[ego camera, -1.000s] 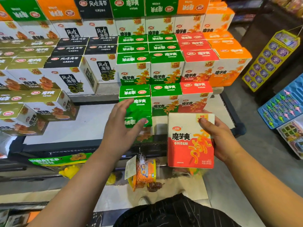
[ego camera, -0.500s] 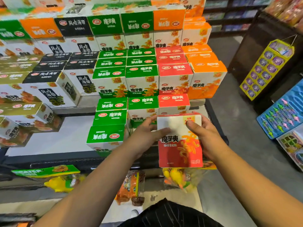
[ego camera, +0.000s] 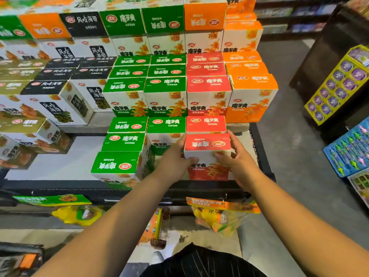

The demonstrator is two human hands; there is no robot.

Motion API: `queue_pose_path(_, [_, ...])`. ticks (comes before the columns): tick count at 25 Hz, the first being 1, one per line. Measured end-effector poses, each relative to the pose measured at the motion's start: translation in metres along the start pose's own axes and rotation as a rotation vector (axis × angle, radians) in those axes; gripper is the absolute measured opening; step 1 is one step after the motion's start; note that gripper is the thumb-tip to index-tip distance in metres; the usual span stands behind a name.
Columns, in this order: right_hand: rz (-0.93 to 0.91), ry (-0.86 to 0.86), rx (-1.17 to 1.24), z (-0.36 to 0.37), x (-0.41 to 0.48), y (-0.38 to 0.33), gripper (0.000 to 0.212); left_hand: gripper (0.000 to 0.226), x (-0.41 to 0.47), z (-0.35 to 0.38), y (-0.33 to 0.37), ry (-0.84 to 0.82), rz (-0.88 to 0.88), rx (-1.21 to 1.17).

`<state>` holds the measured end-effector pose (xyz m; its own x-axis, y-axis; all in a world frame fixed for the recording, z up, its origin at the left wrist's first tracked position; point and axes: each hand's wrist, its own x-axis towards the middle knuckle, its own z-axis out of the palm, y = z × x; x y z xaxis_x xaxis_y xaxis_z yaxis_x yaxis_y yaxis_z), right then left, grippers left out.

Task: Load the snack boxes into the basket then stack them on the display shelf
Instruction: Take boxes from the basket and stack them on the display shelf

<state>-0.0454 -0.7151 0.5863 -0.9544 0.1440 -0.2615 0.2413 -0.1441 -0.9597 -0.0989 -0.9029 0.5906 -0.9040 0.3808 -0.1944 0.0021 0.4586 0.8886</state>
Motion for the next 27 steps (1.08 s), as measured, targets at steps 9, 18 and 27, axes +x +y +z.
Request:
queue_pose_path(9, [-0.095, 0.014, -0.167, -0.005, 0.014, 0.01, 0.069, 0.054, 0.016, 0.019, -0.008, 0.188, 0.029, 0.121])
queue_pose_path(18, [-0.099, -0.002, -0.188, -0.01, 0.022, 0.025, 0.066, 0.073, 0.015, 0.023, -0.009, 0.262, 0.016, 0.169])
queue_pose_path(27, [-0.28, 0.139, -1.014, -0.014, 0.018, 0.007, 0.088, 0.074, -0.007, 0.004, 0.008, 0.206, 0.158, 0.764])
